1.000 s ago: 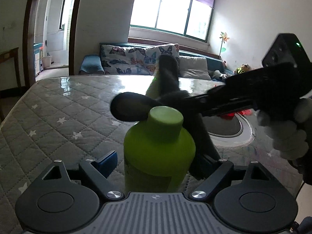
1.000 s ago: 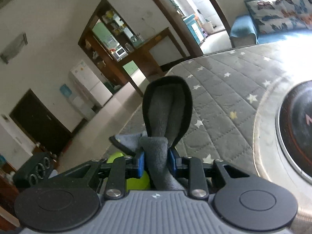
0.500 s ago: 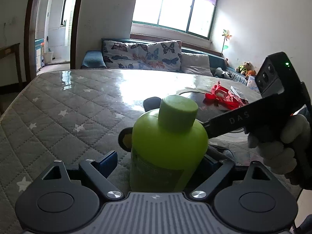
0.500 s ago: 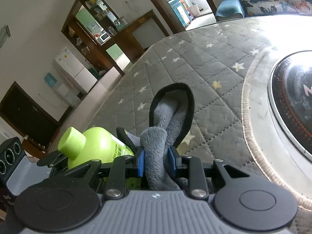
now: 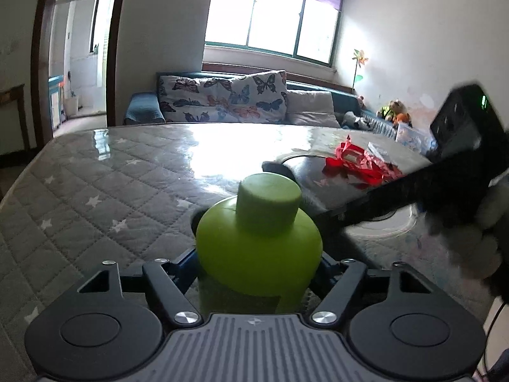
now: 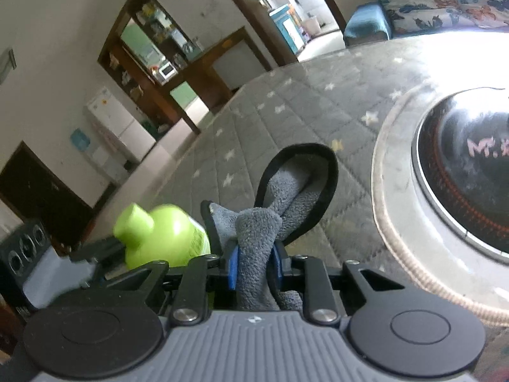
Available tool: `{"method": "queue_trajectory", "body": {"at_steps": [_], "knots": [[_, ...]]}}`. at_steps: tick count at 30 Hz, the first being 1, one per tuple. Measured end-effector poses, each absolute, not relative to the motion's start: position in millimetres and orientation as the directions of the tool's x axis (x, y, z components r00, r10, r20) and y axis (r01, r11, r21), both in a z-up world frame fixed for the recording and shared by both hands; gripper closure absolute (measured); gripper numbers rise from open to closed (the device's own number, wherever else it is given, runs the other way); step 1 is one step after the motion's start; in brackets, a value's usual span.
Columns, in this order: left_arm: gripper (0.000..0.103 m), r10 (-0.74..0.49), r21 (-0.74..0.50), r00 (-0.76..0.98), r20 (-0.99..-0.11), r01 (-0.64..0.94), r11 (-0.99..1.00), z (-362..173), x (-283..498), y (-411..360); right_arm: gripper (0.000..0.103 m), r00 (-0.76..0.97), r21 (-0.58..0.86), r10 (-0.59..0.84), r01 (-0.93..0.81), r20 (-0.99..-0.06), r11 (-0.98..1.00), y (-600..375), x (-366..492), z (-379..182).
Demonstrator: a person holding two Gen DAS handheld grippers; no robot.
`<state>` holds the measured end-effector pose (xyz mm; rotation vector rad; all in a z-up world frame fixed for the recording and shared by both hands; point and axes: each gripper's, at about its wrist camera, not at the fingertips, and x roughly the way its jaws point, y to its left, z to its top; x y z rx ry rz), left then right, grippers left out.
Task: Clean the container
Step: 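Rub the cloth around the bottle base with the right tool while left holds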
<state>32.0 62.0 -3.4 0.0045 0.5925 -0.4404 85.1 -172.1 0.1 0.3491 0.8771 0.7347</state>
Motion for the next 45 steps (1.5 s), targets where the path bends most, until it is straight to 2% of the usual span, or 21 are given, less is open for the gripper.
{"method": "queue_trajectory", "body": {"at_steps": [7,13,24,37,41,45], "knots": [[0.029,-0.399,-0.116,0.743,-0.537,0.403,0.908,-6,31,61,0.084,0.464,0.578,0.767,-0.507,-0.442,0.64,-172,79,43],[0.029,-0.396,-0.107,0.743,-0.54,0.406,0.907,-6,34,55,0.084,0.455,0.532,0.818,-0.621,-0.354,0.575,-149,68,75],[0.03,-0.396,-0.094,0.743,-0.54,0.414,0.905,-10,37,52,0.084,0.486,0.457,0.747,-0.592,-0.454,0.663,-121,81,60],[0.03,-0.396,-0.11,0.747,-0.534,0.403,0.909,-18,42,57,0.084,0.476,0.472,0.662,-0.466,-0.579,0.748,-148,95,15],[0.03,-0.394,-0.108,0.752,-0.528,0.401,0.91,-16,49,53,0.084,0.492,0.482,0.641,-0.422,-0.589,0.768,-155,105,7],[0.03,-0.394,-0.122,0.756,-0.522,0.391,0.912,-17,53,52,0.084,0.537,0.422,0.598,-0.425,-0.595,0.801,-155,112,12]]}}
